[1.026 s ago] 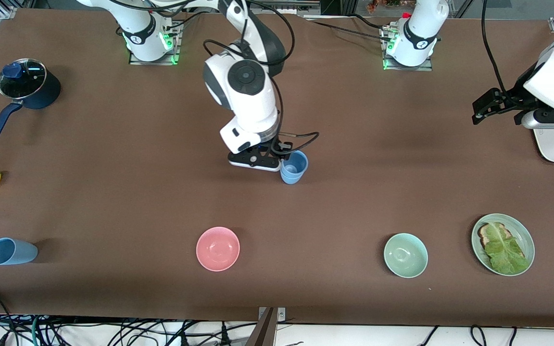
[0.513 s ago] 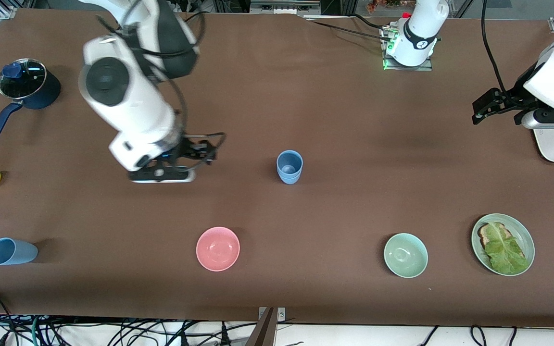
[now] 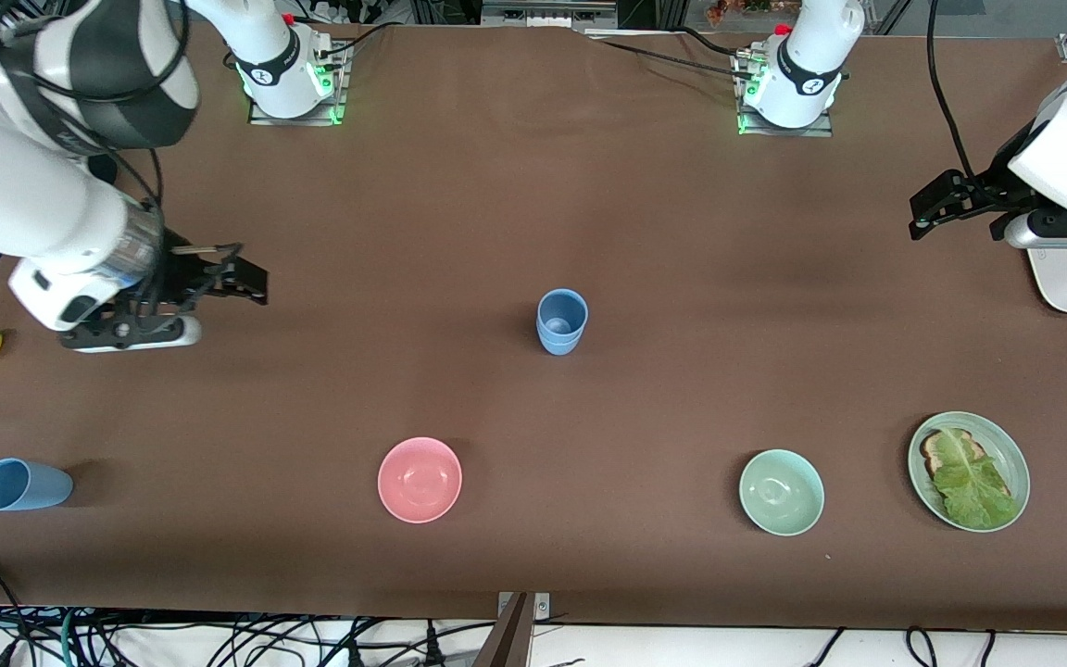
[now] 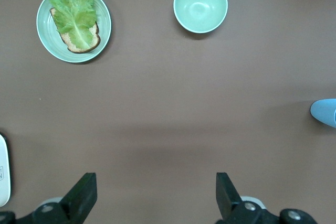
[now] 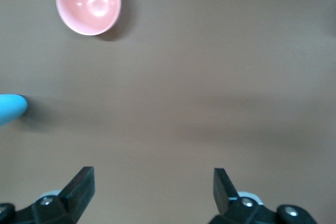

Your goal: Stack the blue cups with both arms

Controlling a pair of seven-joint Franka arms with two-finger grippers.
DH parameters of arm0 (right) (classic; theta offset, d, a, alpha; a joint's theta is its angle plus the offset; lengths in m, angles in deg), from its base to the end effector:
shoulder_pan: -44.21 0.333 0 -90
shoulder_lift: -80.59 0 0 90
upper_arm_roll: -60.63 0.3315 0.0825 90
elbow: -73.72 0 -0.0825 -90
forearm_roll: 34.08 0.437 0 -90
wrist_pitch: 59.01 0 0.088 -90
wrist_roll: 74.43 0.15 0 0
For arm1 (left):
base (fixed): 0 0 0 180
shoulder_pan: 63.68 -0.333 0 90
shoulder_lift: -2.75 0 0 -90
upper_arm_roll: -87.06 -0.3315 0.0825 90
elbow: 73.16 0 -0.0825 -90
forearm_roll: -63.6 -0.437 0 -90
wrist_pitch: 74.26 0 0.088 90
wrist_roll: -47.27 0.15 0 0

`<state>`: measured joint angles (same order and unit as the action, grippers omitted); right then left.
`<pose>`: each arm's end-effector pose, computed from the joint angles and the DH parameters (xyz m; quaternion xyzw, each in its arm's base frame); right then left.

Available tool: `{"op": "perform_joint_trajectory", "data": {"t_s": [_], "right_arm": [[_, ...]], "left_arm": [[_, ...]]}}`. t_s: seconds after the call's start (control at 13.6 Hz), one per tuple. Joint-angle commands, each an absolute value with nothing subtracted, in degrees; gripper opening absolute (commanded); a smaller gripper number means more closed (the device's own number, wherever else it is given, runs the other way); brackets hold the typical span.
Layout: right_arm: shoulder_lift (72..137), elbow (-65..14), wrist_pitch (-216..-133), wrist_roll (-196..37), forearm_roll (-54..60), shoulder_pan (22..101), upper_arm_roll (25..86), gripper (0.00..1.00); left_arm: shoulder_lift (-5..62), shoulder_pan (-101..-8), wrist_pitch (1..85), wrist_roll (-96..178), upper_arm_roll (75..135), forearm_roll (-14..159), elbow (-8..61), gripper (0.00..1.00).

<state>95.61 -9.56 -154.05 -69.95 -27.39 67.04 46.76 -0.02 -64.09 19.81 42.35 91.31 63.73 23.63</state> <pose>0.6745 0.1392 0.5002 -0.9987 -0.0357 0.0276 0.0238 0.5948 -0.0411 0.5698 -1.0000 -0.0095 -0.0004 0.0006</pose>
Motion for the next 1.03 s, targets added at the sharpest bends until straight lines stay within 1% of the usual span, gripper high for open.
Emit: {"op": "perform_joint_trajectory", "data": {"t_s": [0.0,0.22,0.44,0.95], "right_arm": [[90.8,-12.8,-153.8,-71.7,-31.5,60.9,52.8,1.0],[88.5,-12.9,-151.8,-72.4,-31.7,58.4,54.6,1.0],[86.7,-12.7,-147.8,-72.3,-31.8,58.1,55.4,1.0],[86.4,-12.8,-147.6,-72.3,-31.8,58.1,55.4,1.0]], "left_arm": [[0.3,-64.2,18.5,42.1,91.3,64.6,22.2,1.0],[0.3,-64.2,18.5,42.2,91.2,64.6,22.2,1.0],[0.3,-64.2,18.5,42.1,91.3,64.6,22.2,1.0],[0.3,-64.2,18.5,42.2,91.3,64.6,22.3,1.0]]}}
